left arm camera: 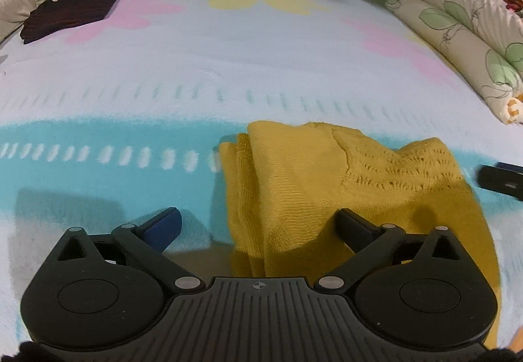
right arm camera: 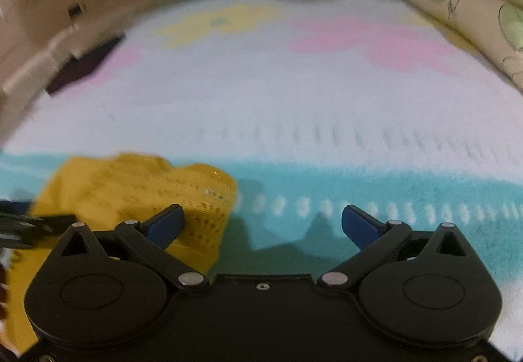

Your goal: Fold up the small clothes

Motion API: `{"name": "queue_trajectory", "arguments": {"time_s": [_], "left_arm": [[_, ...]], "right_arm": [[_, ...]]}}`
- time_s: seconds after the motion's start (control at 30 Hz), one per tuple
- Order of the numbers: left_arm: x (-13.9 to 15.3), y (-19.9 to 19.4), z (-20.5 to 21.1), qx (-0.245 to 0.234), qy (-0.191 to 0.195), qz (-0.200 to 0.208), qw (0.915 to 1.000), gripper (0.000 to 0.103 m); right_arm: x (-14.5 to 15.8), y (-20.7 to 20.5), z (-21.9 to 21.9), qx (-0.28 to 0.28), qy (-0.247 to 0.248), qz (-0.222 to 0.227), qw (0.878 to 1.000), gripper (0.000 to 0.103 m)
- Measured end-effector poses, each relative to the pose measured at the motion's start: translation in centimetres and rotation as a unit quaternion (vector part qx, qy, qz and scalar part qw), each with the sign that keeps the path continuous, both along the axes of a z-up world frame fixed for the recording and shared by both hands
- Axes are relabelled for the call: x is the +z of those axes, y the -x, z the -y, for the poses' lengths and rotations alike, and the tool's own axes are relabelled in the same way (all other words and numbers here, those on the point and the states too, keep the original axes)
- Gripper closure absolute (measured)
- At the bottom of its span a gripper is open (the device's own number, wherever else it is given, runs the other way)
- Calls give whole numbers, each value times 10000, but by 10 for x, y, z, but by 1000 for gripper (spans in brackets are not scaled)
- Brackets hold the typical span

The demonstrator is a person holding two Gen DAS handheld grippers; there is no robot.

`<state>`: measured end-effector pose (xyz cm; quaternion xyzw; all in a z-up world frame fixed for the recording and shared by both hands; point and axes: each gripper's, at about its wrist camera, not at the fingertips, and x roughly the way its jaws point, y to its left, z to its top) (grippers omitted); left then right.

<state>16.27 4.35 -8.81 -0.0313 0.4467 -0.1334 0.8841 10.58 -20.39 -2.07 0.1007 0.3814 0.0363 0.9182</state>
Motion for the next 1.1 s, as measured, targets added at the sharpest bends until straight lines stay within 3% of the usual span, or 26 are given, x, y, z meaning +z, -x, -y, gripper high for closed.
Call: {"name": "queue_trajectory", "arguments": {"time_s": [0.17, 0.27, 0.37, 0.53, 0.77, 1.1], "left_arm": [[-2, -7, 4, 19, 27, 8, 10000, 0], [-2, -8, 4, -2, 46, 11, 10000, 0], [-1, -6, 3, -25, 64, 29, 10000, 1], [10, 7, -1, 33, 82, 122, 9999, 1], [45, 47, -2, 51, -244, 543, 9982, 1], [55, 133, -6, 68, 84, 1022, 9947, 2]], "right_arm": [[16, 33, -12, 525, -86, -101, 9985, 0], [-5, 41, -22, 579, 415, -671, 9952, 0], [-25, 39, -21, 520, 120, -824, 9952, 0], [-11, 50, -23, 640, 419, -478, 9959, 0], [2, 81, -29, 439, 857, -108, 9953, 0], [23, 132, -34, -77, 20, 572, 9983, 0]]}}
